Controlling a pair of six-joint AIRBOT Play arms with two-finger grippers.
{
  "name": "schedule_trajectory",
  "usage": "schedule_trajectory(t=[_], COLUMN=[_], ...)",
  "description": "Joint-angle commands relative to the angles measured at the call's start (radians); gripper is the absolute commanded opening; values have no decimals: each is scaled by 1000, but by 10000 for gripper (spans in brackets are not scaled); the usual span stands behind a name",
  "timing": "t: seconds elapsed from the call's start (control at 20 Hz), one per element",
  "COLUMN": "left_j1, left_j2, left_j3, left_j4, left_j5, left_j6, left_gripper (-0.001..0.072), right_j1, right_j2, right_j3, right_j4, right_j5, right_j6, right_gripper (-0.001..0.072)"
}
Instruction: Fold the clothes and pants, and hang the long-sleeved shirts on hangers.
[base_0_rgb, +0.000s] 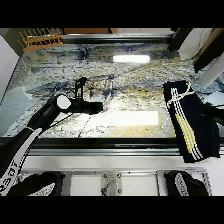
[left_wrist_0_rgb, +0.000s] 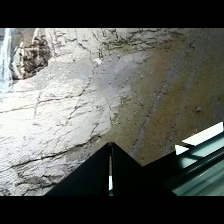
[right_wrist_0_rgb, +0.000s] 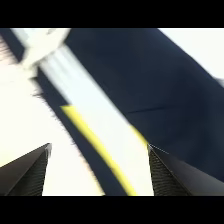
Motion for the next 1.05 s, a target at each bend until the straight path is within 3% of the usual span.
schedule_trajectory(t=[0.0,0.15,0.35,0.4,0.45,0.5,1.0], left_j1=[-1,-1,-1,-1,-1,-1,-1], left_j2=[0,0,0,0,0,0,0], left_j3=[0,0,0,0,0,0,0], left_j4=[0,0,0,0,0,0,0], left_j5=[1,1,1,1,2,1,2], left_j6=[0,0,0,0,0,0,0], left_gripper=[8,8,8,8,8,8,8], right_j1=[298,465,535,534,534,534,534], right_j2=[-29,-79,-113,-113,-112,-112,-112], right_j3=[-34,-39,-39,-39,-39,-39,-39], right_j4=[90,90,91,93,93,93,93], right_j5=[-12,-11,-11,-11,-11,-11,-11], right_j6=[-22,-22,-22,-22,-22,-19,-18], right_gripper=[653,652,644,485,174,13,7])
